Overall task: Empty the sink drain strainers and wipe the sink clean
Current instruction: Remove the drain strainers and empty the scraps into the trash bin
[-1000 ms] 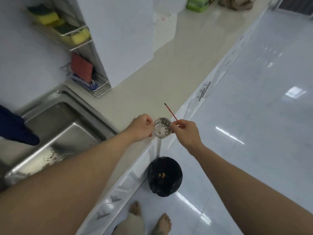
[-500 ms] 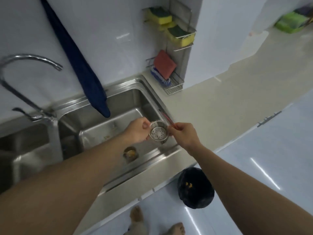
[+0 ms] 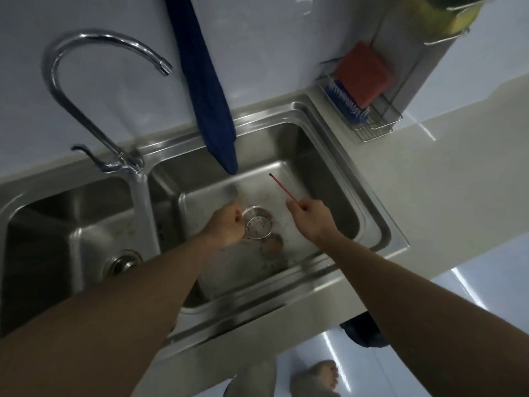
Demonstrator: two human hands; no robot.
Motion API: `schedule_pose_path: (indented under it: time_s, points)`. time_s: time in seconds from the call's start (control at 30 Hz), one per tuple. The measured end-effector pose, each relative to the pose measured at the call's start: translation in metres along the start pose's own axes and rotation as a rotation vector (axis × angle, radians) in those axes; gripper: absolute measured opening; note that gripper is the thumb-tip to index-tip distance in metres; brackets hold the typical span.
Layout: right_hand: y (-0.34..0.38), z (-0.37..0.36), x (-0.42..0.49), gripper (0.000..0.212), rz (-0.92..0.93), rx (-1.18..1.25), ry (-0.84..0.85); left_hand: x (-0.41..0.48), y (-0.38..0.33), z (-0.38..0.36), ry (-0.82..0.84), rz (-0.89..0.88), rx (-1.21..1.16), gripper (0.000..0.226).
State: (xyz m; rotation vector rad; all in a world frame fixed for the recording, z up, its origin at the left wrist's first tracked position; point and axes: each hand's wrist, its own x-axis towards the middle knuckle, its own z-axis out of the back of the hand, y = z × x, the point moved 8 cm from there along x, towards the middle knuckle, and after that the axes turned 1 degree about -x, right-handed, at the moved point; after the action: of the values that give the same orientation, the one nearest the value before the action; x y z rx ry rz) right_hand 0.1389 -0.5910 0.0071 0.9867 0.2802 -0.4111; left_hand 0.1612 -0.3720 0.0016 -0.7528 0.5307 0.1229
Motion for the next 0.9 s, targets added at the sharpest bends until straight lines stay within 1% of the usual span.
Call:
schedule_pose_path:
  time_s: [0.07,0.13,0.2,0.27,0.37,0.43,0.5,0.57,0.67,0.8,0.9]
  points:
    - [-0.008,-0.021,0.013,0.048,-0.032,-0.094,0.045,0.01,0.026,-0.004,-0.002,0.026,0.01,0.019]
    - [-0.021,-0.04,0.025,0.05,-0.068,-0.198,0.095,0.019,0.051,-0.01,-0.022,0.052,0.043,0.014]
    - [-0.035,-0.056,0.036,0.045,-0.091,-0.305,0.118,0.027,0.074,-0.018,-0.033,0.084,0.061,0.008]
    - [-0.047,-0.067,0.045,0.039,-0.109,-0.433,0.131,0.033,0.093,-0.031,0.0,0.117,0.066,0.006]
    - [-0.062,-0.078,0.057,0.032,-0.137,-0.631,0.16,0.043,0.116,-0.048,0.043,0.142,0.088,0.008]
    - [-0.072,-0.085,0.065,0.03,-0.151,-0.695,0.172,0.048,0.13,-0.058,0.059,0.152,0.108,0.007]
    - [-0.08,-0.092,0.071,0.033,-0.145,-0.747,0.185,0.053,0.144,-0.068,0.076,0.171,0.114,0.006]
    - [-0.088,-0.099,0.076,0.034,-0.151,-0.736,0.18,0.056,0.157,-0.075,0.092,0.2,0.121,0.007]
    - [-0.097,-0.106,0.084,0.03,-0.163,-0.755,0.196,0.06,0.168,-0.083,0.123,0.217,0.132,0.01]
    - [-0.101,-0.115,0.087,0.033,-0.132,-0.87,0.247,0.061,0.174,-0.085,0.136,0.211,0.142,0.013]
    - [-0.1,-0.115,0.085,0.034,-0.112,-0.904,0.261,0.06,0.168,-0.082,0.123,0.17,0.189,0.011]
